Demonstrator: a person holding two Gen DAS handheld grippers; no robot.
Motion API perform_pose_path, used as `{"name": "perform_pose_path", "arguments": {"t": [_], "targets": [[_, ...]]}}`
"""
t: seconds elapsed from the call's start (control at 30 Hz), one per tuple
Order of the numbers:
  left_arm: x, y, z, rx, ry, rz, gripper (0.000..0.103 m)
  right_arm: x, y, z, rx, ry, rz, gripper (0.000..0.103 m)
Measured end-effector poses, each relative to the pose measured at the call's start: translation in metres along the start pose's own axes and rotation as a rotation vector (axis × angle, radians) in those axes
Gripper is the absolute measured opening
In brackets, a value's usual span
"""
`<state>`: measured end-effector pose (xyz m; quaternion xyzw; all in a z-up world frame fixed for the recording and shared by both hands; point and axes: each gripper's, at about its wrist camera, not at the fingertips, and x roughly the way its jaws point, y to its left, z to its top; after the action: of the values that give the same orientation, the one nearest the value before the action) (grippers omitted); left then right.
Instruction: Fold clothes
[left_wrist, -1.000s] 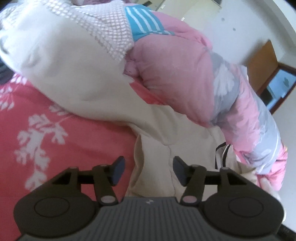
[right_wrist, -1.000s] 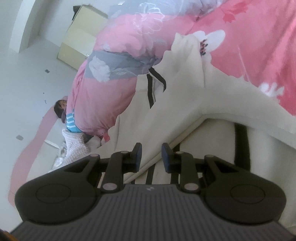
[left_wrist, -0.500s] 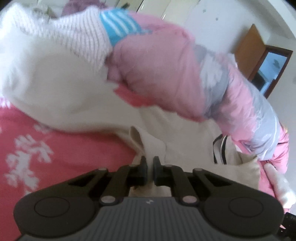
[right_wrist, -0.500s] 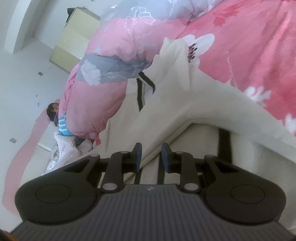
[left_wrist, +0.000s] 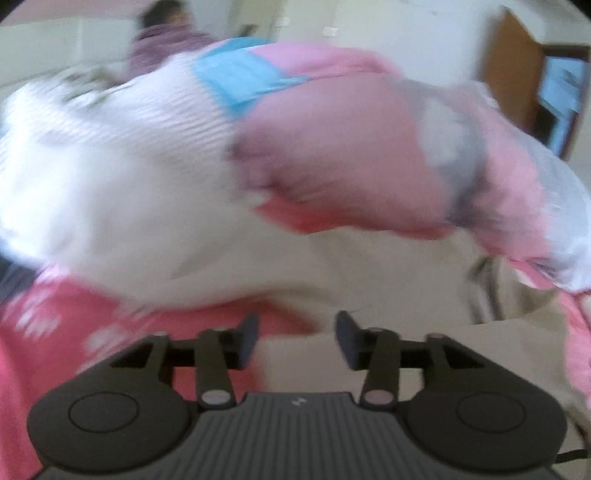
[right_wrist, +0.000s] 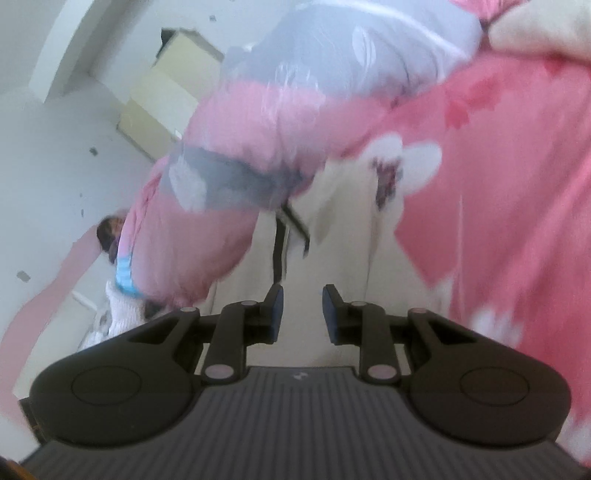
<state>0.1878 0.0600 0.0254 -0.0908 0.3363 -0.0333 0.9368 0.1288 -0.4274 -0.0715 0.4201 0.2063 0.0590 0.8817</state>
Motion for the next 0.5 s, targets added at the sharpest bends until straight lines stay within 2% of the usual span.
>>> {"name": "perform_pose_path", "arguments": {"t": [0.03,0.1,0.23,0.3,0.4,0.5], "targets": [[0.006,-0.017,0.009,0.029,0.010,-0.043,0.069,0.003,-0.002,0.008,0.002,-0.012,0.006,0.023],[0.029,-0.056,0.030,0.056,0.057,-0.171,0.078,0.009,-0.007,0.025,0.006,-0.035,0.018,0.023],[0.096,-0.138,0.064,0.027,0.217,-0.426,0.080,0.033,-0.023,0.036,0.042,-0.015,0.037,0.023],[0.135,-0.177,0.075,0.006,0.303,-0.514,0.080,0.041,-0.037,0.031,0.081,0.015,0.034,0.023],[0.193,-0.235,0.084,-0.025,0.435,-0.602,0.080,0.048,-0.050,0.023,0.110,0.053,0.008,0.023],[0.235,-0.279,0.083,-0.036,0.545,-0.649,0.080,0.053,-0.051,0.018,0.091,0.080,-0.016,0.023]]}}
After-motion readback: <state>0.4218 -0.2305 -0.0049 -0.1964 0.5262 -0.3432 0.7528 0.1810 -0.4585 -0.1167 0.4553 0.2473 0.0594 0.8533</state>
